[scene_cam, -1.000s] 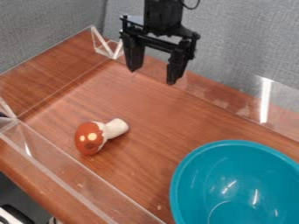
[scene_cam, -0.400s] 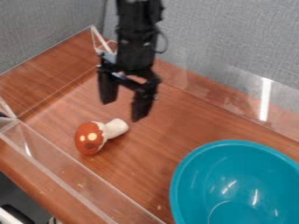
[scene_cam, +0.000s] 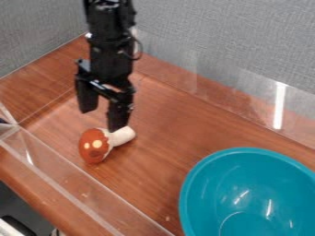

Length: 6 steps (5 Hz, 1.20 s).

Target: Put the mushroom in the blue bowl

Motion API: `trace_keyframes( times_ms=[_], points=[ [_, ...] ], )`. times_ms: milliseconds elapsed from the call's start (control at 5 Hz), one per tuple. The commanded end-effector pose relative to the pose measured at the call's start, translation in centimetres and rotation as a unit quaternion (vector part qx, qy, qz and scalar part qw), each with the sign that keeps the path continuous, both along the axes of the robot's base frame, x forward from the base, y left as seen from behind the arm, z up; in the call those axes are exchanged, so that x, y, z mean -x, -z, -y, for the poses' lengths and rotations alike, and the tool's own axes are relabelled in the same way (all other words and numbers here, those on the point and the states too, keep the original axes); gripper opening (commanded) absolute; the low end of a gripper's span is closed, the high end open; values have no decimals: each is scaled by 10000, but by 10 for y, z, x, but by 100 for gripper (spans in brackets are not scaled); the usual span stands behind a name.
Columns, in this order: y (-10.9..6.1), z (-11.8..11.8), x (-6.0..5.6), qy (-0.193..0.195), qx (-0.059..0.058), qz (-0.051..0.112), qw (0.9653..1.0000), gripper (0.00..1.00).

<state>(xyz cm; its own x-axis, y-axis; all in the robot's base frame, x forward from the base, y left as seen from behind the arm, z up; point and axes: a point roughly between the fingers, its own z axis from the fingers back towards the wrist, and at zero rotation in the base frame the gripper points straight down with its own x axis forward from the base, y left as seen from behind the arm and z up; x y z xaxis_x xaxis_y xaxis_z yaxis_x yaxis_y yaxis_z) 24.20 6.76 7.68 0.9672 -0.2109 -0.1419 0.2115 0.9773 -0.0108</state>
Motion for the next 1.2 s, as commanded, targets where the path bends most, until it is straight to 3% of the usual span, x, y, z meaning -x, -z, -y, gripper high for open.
trace_keyframes(
  times_ms=[0,600,800,1000],
  points=[
    [2,-2,-3,89,-5,168,9998,100],
    [30,8,-1,289,104,51,9995,100],
    [35,8,-1,322,102,14,9994,0],
    [37,8,-1,348,106,12,9993,0]
  ],
)
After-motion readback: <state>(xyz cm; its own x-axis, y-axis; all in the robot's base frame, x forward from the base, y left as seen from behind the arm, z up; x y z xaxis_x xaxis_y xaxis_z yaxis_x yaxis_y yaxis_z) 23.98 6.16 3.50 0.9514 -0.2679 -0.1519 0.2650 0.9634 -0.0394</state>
